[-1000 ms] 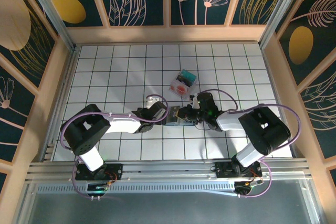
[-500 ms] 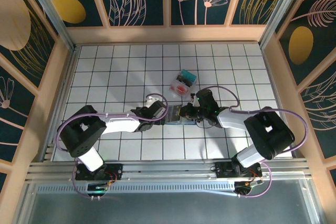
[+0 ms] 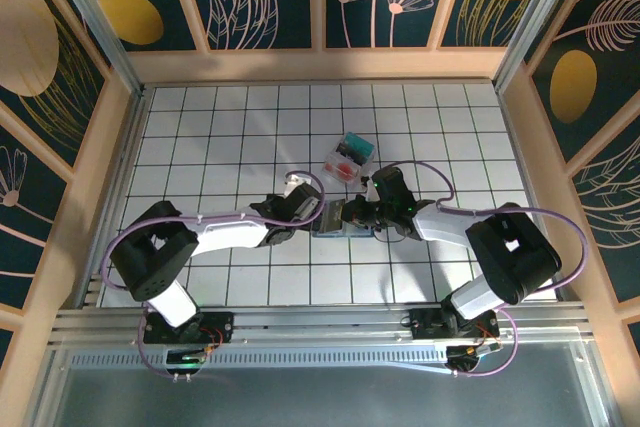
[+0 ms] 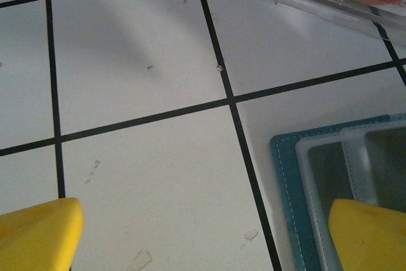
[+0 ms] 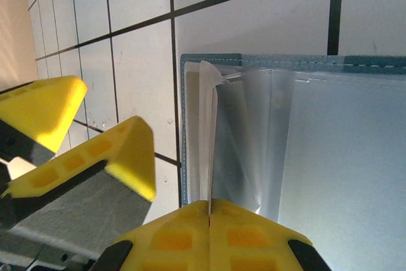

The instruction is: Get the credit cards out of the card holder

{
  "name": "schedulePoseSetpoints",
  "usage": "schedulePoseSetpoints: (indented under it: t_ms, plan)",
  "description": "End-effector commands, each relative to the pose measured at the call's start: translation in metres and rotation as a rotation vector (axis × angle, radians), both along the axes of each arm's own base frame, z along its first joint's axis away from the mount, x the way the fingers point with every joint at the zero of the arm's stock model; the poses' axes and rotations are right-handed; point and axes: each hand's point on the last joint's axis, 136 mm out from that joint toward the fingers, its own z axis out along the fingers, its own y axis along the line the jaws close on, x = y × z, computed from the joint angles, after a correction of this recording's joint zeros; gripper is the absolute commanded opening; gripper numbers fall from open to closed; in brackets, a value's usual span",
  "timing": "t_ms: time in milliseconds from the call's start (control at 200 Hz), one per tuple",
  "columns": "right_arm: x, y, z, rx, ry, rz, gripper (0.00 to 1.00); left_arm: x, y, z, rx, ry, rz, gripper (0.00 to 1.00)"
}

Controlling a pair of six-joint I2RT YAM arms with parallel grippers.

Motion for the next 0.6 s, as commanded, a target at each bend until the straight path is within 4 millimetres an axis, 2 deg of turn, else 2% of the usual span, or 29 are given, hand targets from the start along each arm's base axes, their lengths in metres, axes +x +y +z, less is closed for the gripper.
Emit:
schedulePoseSetpoints:
  t_ms: [0,15,25,45,300,450,596]
  plan:
    - [0.001,0.002,0.0,0.012,0.008,0.02,0.04,0.011,-0.006,0.003,0.024,-0.036,-0.003,0.99]
    - [0.001,0.003,0.001,0.014,0.008,0.02,0.05,0.012,-0.007,0.004,0.023,-0.038,-0.002,0.99]
    - [0.001,0.003,0.001,0.016,0.008,0.021,0.05,0.011,-0.006,-0.004,0.04,-0.025,-0.003,0.99]
    - [0.0,0.003,0.001,0.017,0.008,0.021,0.05,0.012,-0.006,-0.007,0.048,-0.02,-0.002,0.99]
    - [-0.001,0.003,-0.002,0.022,0.022,0.017,0.05,0.01,-0.004,-0.023,0.091,0.009,-0.006,0.99]
    - [0.001,0.004,0.0,0.029,0.014,0.012,0.06,0.006,0.012,-0.032,0.163,0.024,0.015,0.99]
    - [0.003,0.005,0.003,0.049,0.009,0.0,0.12,0.0,0.024,-0.038,0.202,0.033,0.027,0.99]
